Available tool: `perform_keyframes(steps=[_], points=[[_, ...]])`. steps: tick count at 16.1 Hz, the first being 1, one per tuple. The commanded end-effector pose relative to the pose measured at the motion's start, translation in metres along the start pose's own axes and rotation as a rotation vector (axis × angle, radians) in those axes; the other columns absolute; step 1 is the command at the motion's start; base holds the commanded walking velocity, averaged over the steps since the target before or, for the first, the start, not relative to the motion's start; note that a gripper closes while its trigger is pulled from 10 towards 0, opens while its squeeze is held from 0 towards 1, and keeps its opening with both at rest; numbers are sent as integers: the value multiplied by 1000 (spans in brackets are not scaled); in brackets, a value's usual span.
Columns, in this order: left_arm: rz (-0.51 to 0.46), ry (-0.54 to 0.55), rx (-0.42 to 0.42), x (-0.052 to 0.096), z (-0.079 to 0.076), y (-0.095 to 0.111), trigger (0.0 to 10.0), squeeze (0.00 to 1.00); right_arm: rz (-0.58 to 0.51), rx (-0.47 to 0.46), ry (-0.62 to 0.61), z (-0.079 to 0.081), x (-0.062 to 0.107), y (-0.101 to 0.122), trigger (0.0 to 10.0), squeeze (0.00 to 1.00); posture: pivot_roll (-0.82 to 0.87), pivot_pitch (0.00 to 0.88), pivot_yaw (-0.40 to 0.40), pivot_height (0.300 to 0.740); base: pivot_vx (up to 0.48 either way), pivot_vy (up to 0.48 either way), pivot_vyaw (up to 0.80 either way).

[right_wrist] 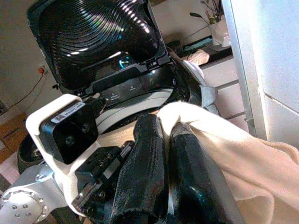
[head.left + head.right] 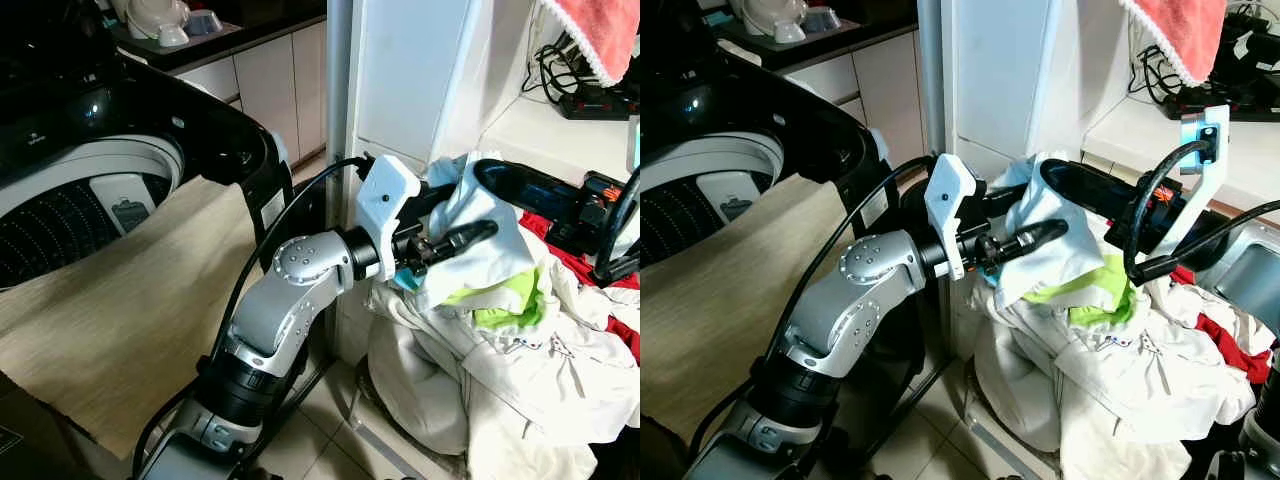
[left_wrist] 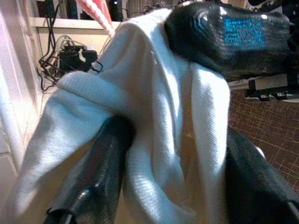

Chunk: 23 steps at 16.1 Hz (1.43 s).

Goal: Clothes washing

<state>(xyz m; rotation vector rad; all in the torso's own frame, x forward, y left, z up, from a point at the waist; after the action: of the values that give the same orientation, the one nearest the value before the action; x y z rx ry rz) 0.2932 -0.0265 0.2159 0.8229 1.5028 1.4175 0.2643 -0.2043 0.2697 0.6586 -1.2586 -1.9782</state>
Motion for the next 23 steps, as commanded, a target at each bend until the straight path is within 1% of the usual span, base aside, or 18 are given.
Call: perform_keyframes(steps=[1, 4, 7, 8, 9, 10, 11, 13, 14, 15, 16, 17, 18, 19, 20, 21, 22, 23], points=[[-12, 20, -8, 0, 4, 3, 0, 0, -3, 28, 29, 7, -2, 3, 0, 0, -137, 0, 52, 740, 0, 0, 0], [-13, 50, -12, 0, 8, 3, 0, 0, -4, 25, 26, 7, -3, 3, 0, 0, -133, 0, 48, 740, 0, 0, 0], [-21, 93, -24, 1, 16, 5, 0, 0, 0, 31, 16, 6, -6, 2, 0, 0, -127, 0, 50, 740, 0, 0, 0], [-28, 109, -23, 2, 18, 5, 0, 0, -2, 34, 14, 6, -6, 1, 0, 333, -127, 0, 48, 740, 0, 0, 0], [-32, 117, -21, 3, 19, 6, 0, 0, -4, 34, 15, 6, -6, 1, 0, 333, -127, 0, 48, 740, 0, 0, 0], [-34, 127, -23, 4, 21, 5, 0, 0, -5, 54, -6, 5, -6, 1, 1412, 780, -120, 0, 53, 740, 0, 0, 0], [-47, 147, -22, 5, 24, 6, 0, 0, -25, 39, -6, 3, -6, 4, 10000, 1000, -114, 0, 54, 740, 0, 0, 0], [-57, 187, -33, 10, 33, 8, 0, 0, -98, 7, 10, 2, -6, 12, 10000, 1000, -104, 0, 52, 740, 0, 0, 0], [-67, 220, -56, 13, 39, 10, 0, 0, -119, 17, 3, 3, -5, 15, 10000, 1000, -101, 0, 49, 740, 0, 0, 0], [-83, 250, -55, 16, 45, 13, 0, 0, -127, 16, -13, 3, -3, 17, 10000, 1000, -94, 0, 43, 740, 0, 0, 0], [-120, 354, -143, 26, 67, 30, 0, 0, -117, 45, -48, 0, -2, 17, 10000, 0, -93, 0, 41, 740, 0, 0, 0], [-151, 411, -190, 31, 78, 43, 0, 0, -107, 56, -50, 1, -2, 15, 10000, 0, -92, 0, 38, 740, 0, 0, 0], [-223, 539, -295, 45, 104, 75, 0, 0, -82, 74, -41, 4, -3, 10, 10000, 0, -91, 0, 37, 740, 0, 0, 0], [-268, 614, -370, 54, 117, 96, 0, 0, -70, 79, -31, 5, -4, 8, 10000, 0, -89, 0, 35, 740, 0, 0, 0], [-307, 724, -518, 70, 134, 129, 0, 0, -53, 87, -25, 7, -5, 4, 10000, 0, -85, 0, 31, 740, 0, 0, 0], [-377, 889, -792, 97, 149, 189, 0, 0, -40, 91, -18, 9, -8, 1, 10000, 0, -80, 0, 30, 740, 0, 0, 0], [-418, 985, -938, 113, 151, 221, 0, 0, -39, 92, -17, 10, -9, 1, 10000, 0, -76, 0, 32, 740, 0, 0, 0], [-452, 1065, -1069, 127, 150, 248, 0, 0, -41, 92, -13, 10, -9, 1, 10000, 0, -74, 0, 32, 740, 0, 0, 0]])
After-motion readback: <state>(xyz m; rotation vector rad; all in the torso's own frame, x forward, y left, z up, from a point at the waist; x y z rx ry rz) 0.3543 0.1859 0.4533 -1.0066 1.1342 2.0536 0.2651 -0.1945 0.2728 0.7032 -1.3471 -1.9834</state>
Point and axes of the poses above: a point about 5 cm out from each wrist's last joint towards the gripper, its own x axis pointing back from the gripper into the wrist, its own y axis along the axis of the wrist's last joint, z = x × y, the point moved 2 cm from there along -x, pointing out of the wrist towards the gripper, and after that the axes turned 3 degrees about -x, right-handed, at the moved point
